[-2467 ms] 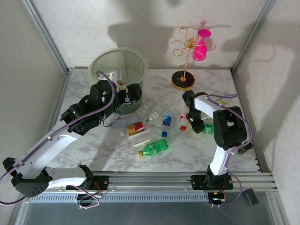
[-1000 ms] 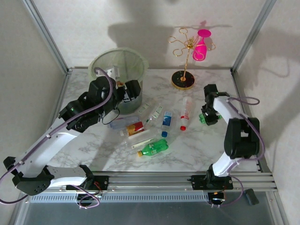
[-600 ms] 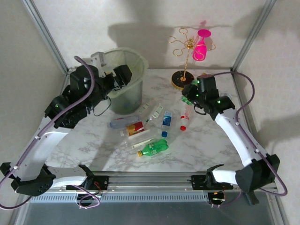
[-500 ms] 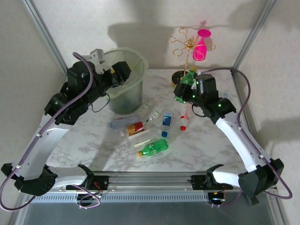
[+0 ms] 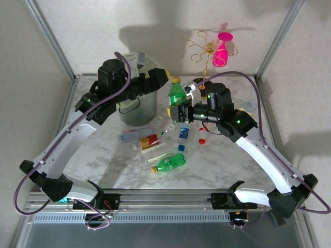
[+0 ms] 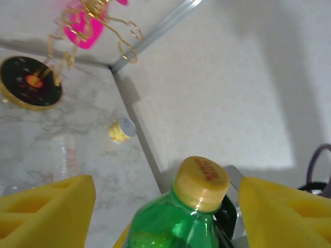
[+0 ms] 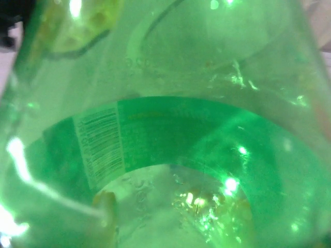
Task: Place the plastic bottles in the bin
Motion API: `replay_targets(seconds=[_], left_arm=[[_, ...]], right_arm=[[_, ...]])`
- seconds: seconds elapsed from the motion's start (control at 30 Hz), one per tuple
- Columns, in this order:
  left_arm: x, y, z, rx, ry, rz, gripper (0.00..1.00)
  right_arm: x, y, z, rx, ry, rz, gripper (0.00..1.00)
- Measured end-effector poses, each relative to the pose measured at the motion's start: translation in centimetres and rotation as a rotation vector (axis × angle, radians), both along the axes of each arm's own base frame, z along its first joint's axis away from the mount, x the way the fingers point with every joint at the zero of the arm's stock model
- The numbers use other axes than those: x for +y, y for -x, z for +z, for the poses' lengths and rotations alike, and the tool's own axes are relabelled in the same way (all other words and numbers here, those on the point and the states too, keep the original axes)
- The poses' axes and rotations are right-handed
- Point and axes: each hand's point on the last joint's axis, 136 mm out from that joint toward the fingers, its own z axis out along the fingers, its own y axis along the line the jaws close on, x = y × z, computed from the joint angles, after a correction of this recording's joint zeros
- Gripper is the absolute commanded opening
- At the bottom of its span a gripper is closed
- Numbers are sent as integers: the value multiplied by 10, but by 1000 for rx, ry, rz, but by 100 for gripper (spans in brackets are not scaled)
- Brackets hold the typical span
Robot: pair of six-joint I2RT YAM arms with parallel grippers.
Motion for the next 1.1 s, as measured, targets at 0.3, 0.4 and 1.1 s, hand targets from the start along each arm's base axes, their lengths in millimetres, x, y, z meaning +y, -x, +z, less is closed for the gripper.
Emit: replay_targets(seconds=[0.3, 0.4, 1.1], left_arm=[[-33, 16, -4, -30, 22, -164, 46], [-35, 14, -5, -59, 9, -176, 28], [22, -52, -13, -90, -69, 111, 0]], right_arm=[[7, 10, 7, -10, -20, 79, 33], [8, 11, 5, 5, -19, 86, 32], [-23, -33, 1, 1, 86, -236, 99]])
